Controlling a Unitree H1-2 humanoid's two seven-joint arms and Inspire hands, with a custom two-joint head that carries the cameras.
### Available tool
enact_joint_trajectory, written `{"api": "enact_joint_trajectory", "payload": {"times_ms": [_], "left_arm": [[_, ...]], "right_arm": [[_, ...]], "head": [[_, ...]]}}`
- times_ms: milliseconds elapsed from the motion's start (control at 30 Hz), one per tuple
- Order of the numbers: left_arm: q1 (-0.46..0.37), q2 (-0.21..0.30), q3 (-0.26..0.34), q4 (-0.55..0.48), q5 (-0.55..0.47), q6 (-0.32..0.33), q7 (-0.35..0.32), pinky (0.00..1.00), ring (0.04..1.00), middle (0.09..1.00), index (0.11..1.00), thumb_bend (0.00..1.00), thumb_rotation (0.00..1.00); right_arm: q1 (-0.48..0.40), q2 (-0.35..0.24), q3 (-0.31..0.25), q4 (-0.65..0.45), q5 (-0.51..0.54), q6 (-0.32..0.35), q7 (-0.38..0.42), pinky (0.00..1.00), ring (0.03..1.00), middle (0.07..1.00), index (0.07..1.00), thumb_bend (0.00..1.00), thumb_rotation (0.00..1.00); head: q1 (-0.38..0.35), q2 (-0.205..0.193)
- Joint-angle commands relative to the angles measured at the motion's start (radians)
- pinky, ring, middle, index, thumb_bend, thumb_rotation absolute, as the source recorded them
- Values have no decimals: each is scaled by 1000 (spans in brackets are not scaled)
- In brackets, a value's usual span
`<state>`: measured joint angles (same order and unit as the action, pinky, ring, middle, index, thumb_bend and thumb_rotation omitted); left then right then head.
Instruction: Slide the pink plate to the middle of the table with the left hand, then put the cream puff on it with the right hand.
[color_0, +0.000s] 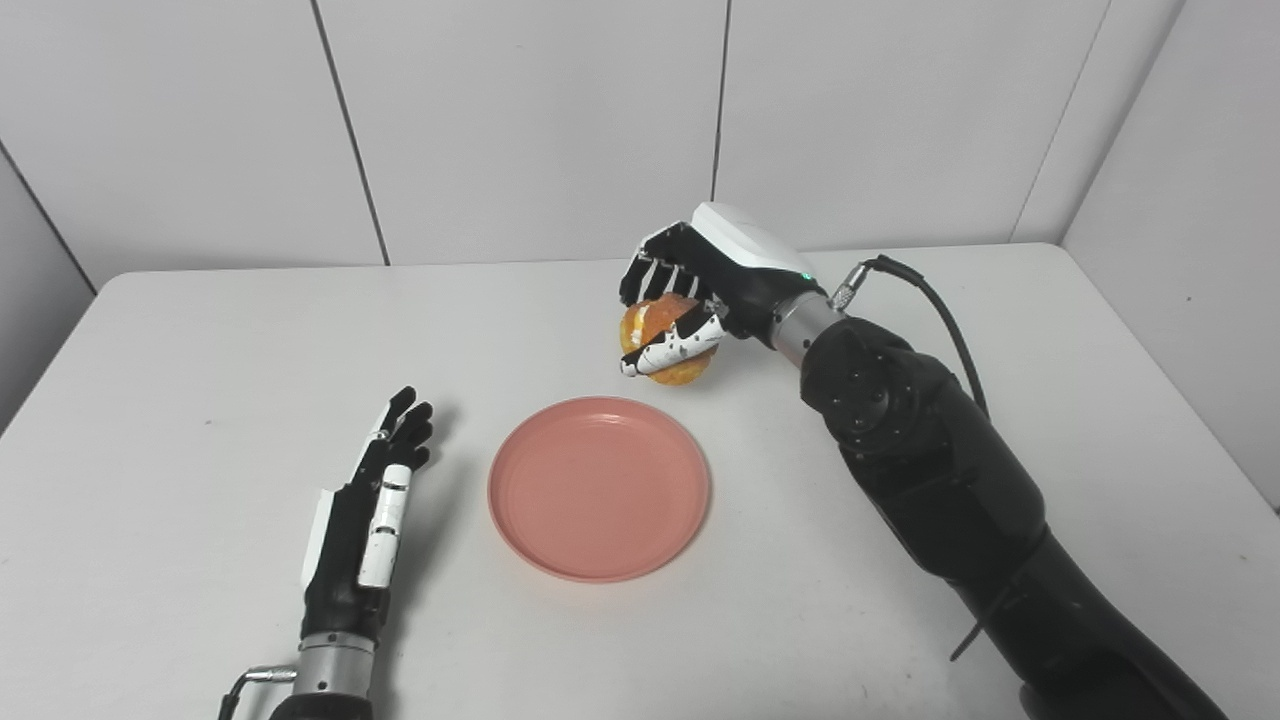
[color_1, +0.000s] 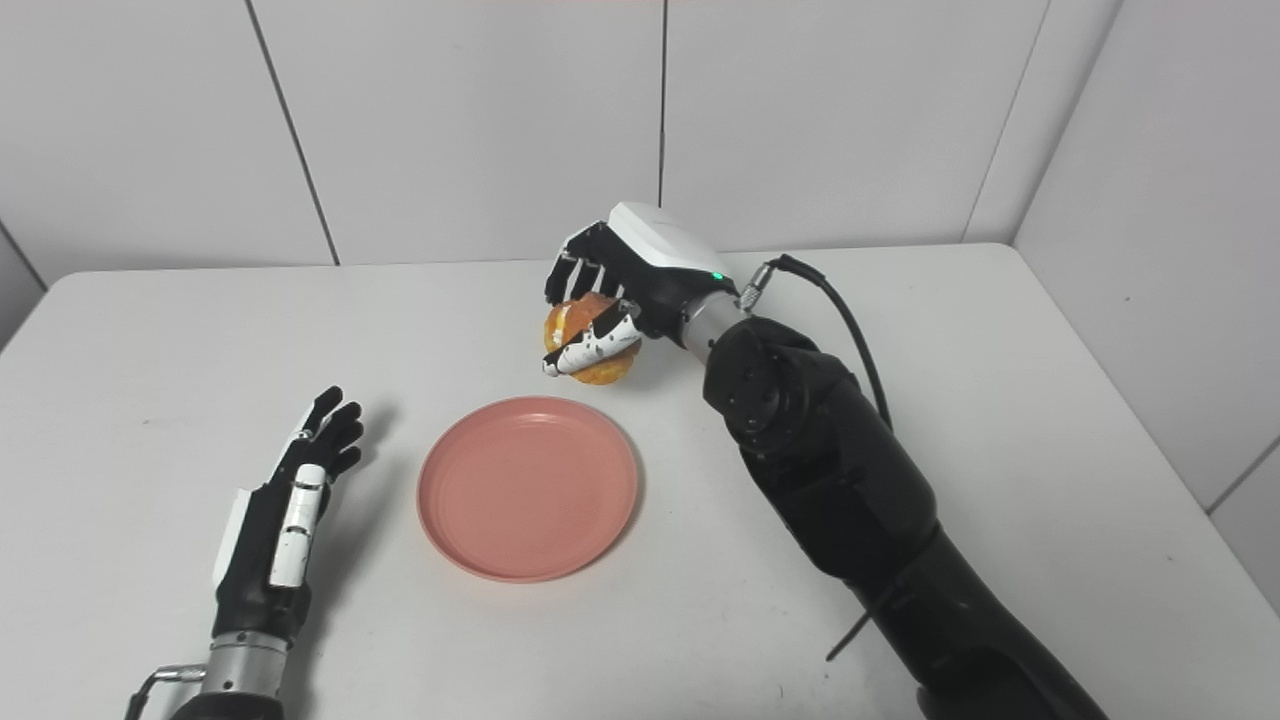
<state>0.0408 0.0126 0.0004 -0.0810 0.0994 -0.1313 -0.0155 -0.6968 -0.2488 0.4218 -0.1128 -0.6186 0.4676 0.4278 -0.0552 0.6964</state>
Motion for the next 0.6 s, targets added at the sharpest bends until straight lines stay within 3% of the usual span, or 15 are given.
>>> {"api": "enact_joint_trajectory", "payload": {"times_ms": [0,333,567], "left_arm": [[39,-24,-16,14,30,-18,30,902,915,912,904,479,1000],[67,-47,-45,-5,103,-26,78,923,925,911,904,512,1000],[72,-50,-65,-28,115,9,80,924,931,917,897,528,1000]], "right_arm": [[-34,12,-1,-19,-3,-46,-15,296,377,458,488,514,129],[-11,57,54,21,12,-56,6,311,384,454,486,512,124],[0,77,93,75,-1,-63,8,307,381,454,487,512,123]], "head": [[11,5],[46,21],[74,35]]}}
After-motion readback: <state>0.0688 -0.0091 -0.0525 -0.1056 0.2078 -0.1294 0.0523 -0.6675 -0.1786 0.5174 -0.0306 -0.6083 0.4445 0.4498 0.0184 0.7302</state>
